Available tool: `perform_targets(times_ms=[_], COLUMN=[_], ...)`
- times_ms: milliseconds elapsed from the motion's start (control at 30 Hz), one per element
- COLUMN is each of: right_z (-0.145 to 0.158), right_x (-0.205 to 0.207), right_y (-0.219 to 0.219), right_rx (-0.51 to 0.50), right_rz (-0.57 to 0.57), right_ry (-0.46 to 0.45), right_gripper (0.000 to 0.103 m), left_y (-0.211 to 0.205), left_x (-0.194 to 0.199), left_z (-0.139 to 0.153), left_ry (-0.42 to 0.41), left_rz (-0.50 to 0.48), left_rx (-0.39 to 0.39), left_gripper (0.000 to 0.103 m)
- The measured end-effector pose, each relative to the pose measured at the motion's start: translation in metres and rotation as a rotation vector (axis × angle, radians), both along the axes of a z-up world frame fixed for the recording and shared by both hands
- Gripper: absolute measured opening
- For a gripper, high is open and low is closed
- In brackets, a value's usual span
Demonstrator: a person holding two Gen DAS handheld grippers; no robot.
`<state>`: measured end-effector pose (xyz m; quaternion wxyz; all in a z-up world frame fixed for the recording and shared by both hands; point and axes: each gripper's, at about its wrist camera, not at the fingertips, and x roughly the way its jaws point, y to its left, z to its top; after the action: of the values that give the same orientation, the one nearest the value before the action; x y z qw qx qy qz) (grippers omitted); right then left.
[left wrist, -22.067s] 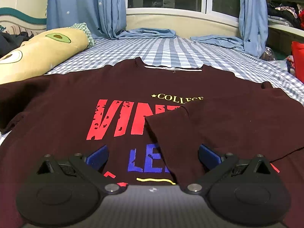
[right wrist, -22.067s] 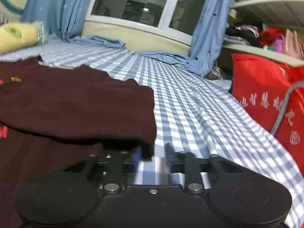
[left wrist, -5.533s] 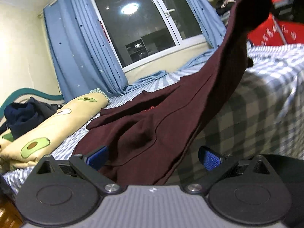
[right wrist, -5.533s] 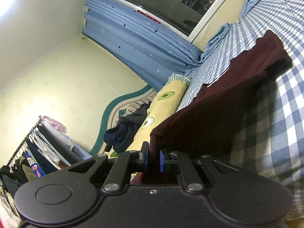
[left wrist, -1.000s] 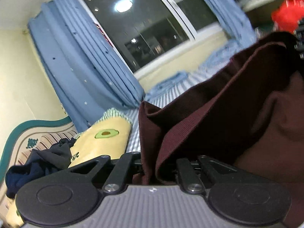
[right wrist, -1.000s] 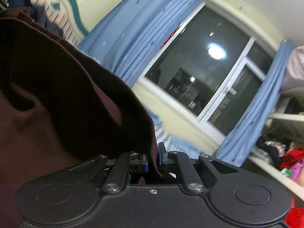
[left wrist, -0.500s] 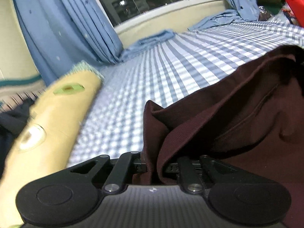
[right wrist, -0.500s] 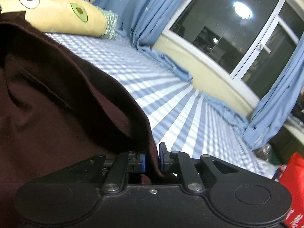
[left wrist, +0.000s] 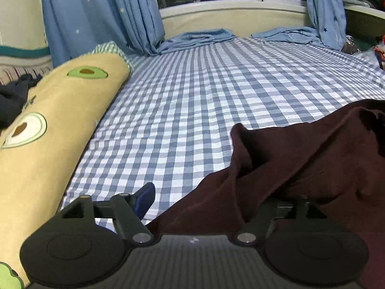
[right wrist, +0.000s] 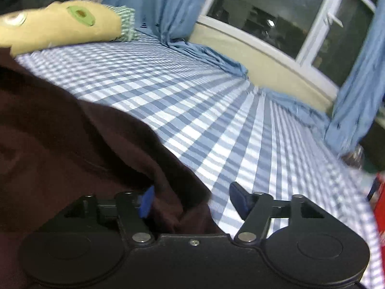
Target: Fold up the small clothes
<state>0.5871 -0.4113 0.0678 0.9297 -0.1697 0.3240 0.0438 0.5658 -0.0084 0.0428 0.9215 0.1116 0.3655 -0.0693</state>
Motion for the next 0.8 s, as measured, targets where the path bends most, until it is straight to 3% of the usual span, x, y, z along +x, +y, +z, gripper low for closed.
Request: perform_targets(times_ms=[100, 300, 533, 800], right_z=[0.003, 0.000, -0.001, -0.007], right_x=[0.008, 0.009, 0.002, -0.008], right_y=[-0.018, -0.043, -0.073, -0.086], right_rx=[0.093, 0.208, 0.313, 0.357], right_rz=[-0.041, -0.125, -0.214, -0.271], right_ry=[0.026, 0.036, 0.016, -0.009], right_gripper=[0.076, 0.085, 0.087, 0.099], left_y=[0.010, 0.039, 0.071, 0.037], left_x=[0.004, 0.012, 0.000, -0.005], left_z=[0.008, 0.025, 0.028, -0.017], left_ry=[0.029, 0.084, 0.045, 0.037], left_rz=[0.012, 0.067, 0.205, 0.222], left_rx=[-0.031, -0.125, -0.229, -0.143], left_gripper=[0.092, 0.098, 0.101, 0.102])
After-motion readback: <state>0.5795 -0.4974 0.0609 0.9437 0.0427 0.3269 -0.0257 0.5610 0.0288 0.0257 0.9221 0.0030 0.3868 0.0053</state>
